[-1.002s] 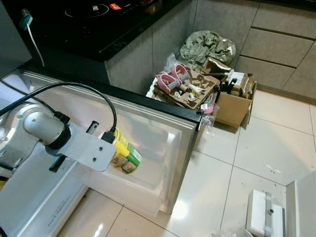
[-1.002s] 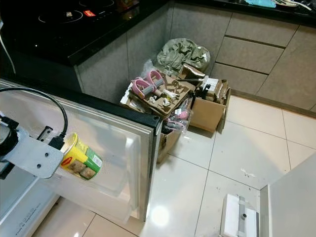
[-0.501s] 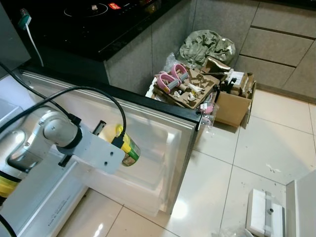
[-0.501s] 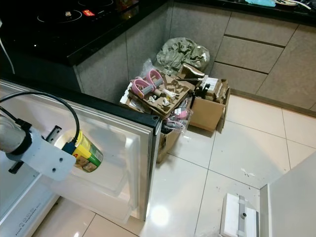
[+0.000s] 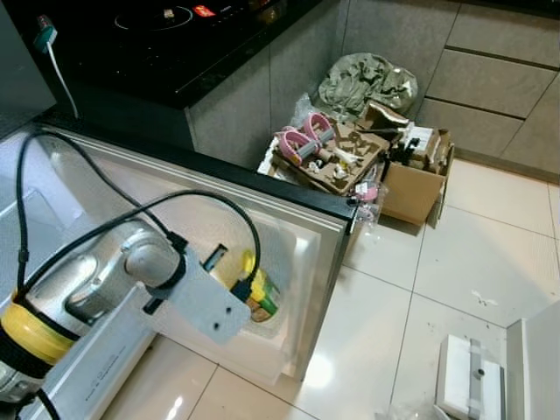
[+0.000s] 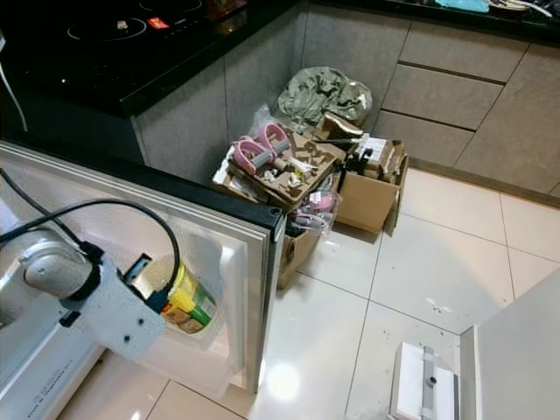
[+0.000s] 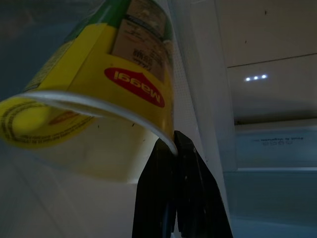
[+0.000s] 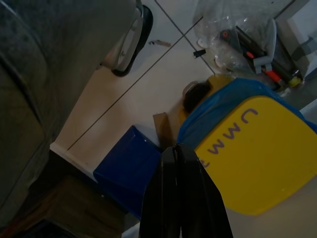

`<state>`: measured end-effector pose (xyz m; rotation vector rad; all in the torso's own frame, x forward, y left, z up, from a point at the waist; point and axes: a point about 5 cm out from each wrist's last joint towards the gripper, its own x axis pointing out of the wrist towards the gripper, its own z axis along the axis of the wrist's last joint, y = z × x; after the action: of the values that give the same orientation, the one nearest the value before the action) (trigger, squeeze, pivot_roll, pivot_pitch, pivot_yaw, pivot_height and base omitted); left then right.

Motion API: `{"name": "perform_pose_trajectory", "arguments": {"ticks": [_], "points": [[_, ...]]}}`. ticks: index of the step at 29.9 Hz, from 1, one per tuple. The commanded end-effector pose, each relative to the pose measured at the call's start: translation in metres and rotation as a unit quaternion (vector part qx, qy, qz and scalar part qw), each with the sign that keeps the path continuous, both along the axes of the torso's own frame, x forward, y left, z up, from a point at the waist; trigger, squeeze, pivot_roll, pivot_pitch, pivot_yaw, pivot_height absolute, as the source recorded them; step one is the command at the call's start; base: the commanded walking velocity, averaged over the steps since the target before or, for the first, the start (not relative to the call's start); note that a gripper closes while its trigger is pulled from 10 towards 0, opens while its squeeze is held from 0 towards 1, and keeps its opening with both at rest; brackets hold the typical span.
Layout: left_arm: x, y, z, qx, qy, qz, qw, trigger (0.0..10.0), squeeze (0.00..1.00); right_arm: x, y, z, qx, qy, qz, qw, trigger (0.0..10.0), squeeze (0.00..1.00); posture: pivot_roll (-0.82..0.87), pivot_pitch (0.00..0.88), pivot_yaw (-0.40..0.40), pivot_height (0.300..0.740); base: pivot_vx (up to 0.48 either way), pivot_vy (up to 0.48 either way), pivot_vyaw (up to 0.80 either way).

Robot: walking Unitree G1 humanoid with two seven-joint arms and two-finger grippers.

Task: Restocking fridge

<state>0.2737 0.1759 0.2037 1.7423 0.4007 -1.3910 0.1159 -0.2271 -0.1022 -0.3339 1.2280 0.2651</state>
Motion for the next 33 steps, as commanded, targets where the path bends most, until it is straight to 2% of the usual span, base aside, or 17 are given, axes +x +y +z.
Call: {"name": "perform_pose_trajectory", "arguments": {"ticks": [1, 8, 9, 10, 11, 16, 17, 24, 25, 33], "points": [[-0.003, -0.013, -0.005, -0.013, 0.007, -0.03, 0.999, 10.0, 0.0, -0.007, 0.0, -0.002, 0.0, 0.01, -0.007, 1.0, 10.0, 0.0, -0.07, 0.117, -0.012, 0.74, 0.0, 0.0, 0.0], [-0.008, -0.023, -0.006, -0.018, 0.011, -0.063, 0.998, 10.0, 0.0, -0.007, 0.001, -0.002, 0.0, 0.011, -0.007, 1.0, 10.0, 0.0, -0.07, 0.116, -0.009, 0.74, 0.0, 0.0, 0.0], [-0.008, -0.025, -0.006, -0.017, 0.011, -0.072, 0.997, 10.0, 0.14, -0.007, 0.001, -0.002, 0.0, 0.01, -0.008, 1.0, 10.0, 0.0, -0.07, 0.117, -0.008, 0.74, 0.0, 0.0, 0.0], [-0.008, -0.026, -0.005, -0.017, 0.009, -0.077, 0.997, 10.0, 0.4, -0.007, 0.001, -0.002, 0.0, 0.01, -0.008, 1.0, 10.0, 0.0, -0.07, 0.117, -0.008, 0.74, 0.0, 0.0, 0.0], [-0.007, -0.028, -0.004, -0.017, 0.005, -0.082, 0.997, 10.0, 0.45, -0.008, 0.001, -0.002, 0.0, 0.01, -0.008, 1.0, 10.0, 0.0, -0.07, 0.117, -0.008, 0.74, 0.0, 0.0, 0.0], [-0.005, -0.033, 0.002, -0.014, -0.014, -0.102, 0.995, 10.0, 0.35, -0.007, 0.001, -0.002, 0.0, 0.01, -0.008, 1.0, 10.0, 0.0, -0.07, 0.116, -0.01, 0.74, 0.0, 0.0, 0.0], [-0.005, -0.035, 0.004, -0.013, -0.018, -0.114, 0.993, 10.0, 0.0, -0.008, 0.001, -0.002, 0.001, 0.011, -0.008, 1.0, 10.0, 0.0, -0.07, 0.116, -0.009, 0.74, 0.0, 0.0, 0.0], [-0.005, -0.049, 0.016, -0.028, -0.039, -0.161, 0.986, 10.0, 0.0, -0.007, 0.002, -0.003, 0.001, 0.01, -0.008, 1.0, 10.0, 0.0, -0.07, 0.113, -0.006, 0.74, 0.0, 0.0, 0.0], [-0.004, -0.053, 0.02, -0.037, -0.042, -0.168, 0.984, 10.0, 1.0, -0.007, 0.003, -0.003, 0.001, 0.01, -0.008, 1.0, 10.0, 0.0, -0.07, 0.113, -0.005, 0.74, 0.0, 0.0, 0.0], [-0.006, -0.061, 0.032, -0.072, -0.038, -0.187, 0.979, 10.0, 1.0, -0.008, 0.002, -0.003, 0.001, 0.01, -0.009, 1.0, 10.0, 0.0, -0.07, 0.112, -0.005, 0.74, 0.0, 0.0, 0.0]]}}
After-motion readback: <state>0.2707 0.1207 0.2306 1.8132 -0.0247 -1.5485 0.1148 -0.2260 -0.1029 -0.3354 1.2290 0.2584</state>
